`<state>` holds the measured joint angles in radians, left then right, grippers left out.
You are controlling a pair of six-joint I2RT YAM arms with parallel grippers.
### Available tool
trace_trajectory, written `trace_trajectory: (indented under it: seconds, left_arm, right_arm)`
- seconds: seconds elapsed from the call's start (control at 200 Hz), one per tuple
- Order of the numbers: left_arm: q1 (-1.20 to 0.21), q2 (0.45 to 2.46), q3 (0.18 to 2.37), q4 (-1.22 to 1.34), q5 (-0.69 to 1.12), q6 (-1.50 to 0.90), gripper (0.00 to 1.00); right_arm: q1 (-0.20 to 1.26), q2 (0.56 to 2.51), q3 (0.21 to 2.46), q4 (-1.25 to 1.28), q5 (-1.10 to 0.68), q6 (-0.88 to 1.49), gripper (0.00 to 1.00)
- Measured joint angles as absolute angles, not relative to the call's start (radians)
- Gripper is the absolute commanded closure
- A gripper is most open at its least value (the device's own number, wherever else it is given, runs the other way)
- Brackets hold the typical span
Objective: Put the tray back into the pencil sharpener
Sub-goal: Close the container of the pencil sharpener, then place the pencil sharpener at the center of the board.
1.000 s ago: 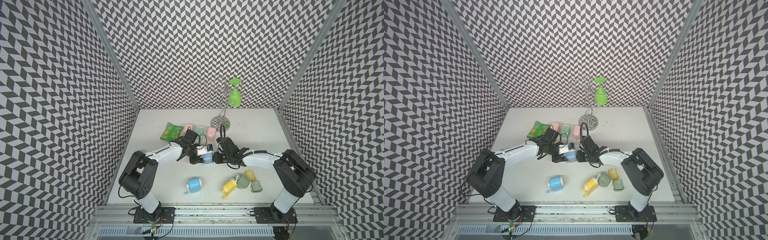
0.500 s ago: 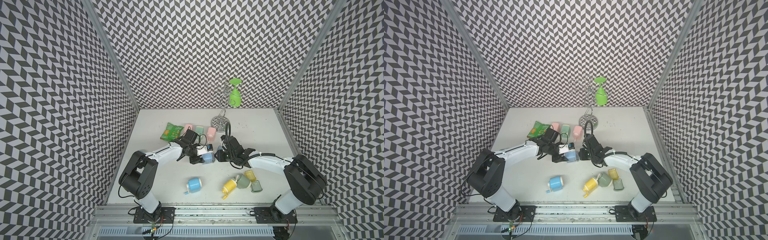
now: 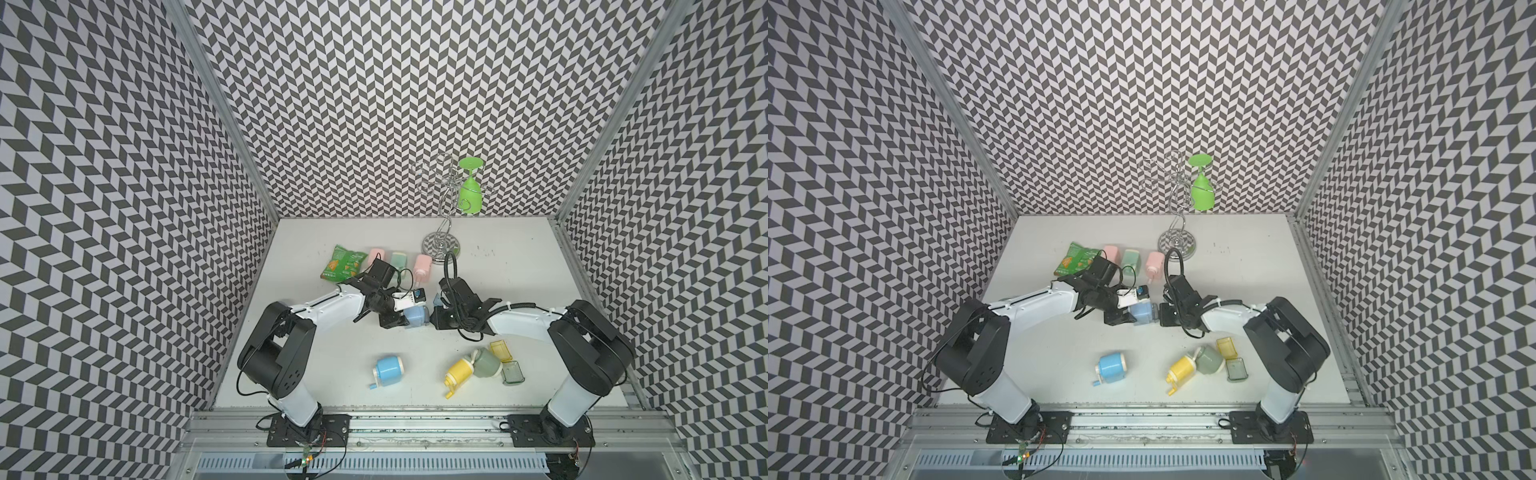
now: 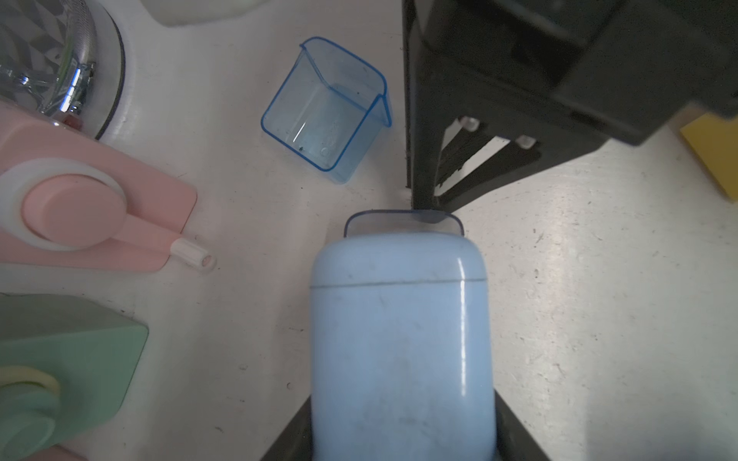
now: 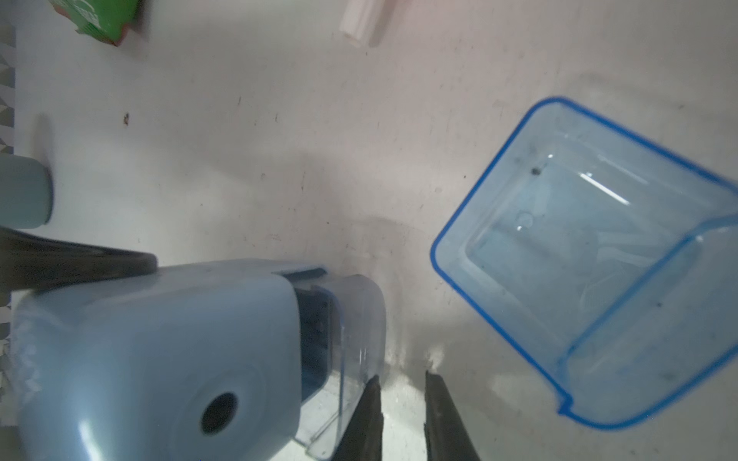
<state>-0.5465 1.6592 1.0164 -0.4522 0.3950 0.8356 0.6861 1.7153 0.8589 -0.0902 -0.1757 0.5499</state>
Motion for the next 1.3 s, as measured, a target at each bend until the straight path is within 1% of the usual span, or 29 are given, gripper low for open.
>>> trace_trajectory:
  seconds: [0.265,0.421,0.471,0.571,0.746,0.841,0.941,1.082,1.302]
  left_arm:
    - [-0.546,1.659,1.016,-0.452,0.395,0.829,0.51]
    - [-0.546,1.66,1.016,-0.452,0.393,0.819,0.5]
    - [-0.546,1.659,1.016,-0.452,0.393,0.817,0.46]
    - [-0.546,1.66,1.016,-0.452,0.39,0.814,0.32]
    - [-0.55,1.661,1.01,-0.449,0.39,0.794,0.22]
    - [-0.55,1.661,1.01,-0.444,0.393,0.78,0.19]
    - [-0.55,1.661,1.01,-0.44,0.4,0.765,0.2]
    - [-0.55,1.67,1.016,-0.44,0.418,0.748,0.28]
    - [-0.55,1.719,1.042,-0.435,0.442,0.721,0.38]
  right_arm:
    - [0.694,1.749,0.859,-0.037,-0.241,0.551,0.78]
    - [0.693,1.753,0.859,-0.025,-0.248,0.554,0.78]
    - [0.693,1.753,0.859,-0.024,-0.249,0.558,0.78]
    - [0.693,1.753,0.859,-0.025,-0.242,0.561,0.76]
    - [0.706,1.692,0.841,-0.039,-0.194,0.567,0.75]
    - [0.71,1.621,0.824,-0.056,-0.15,0.568,0.74]
    - [0.71,1.555,0.806,-0.068,-0.112,0.569,0.74]
    - [0.71,1.507,0.789,-0.084,-0.07,0.569,0.74]
    - [0.71,1.501,0.78,-0.103,-0.043,0.569,0.74]
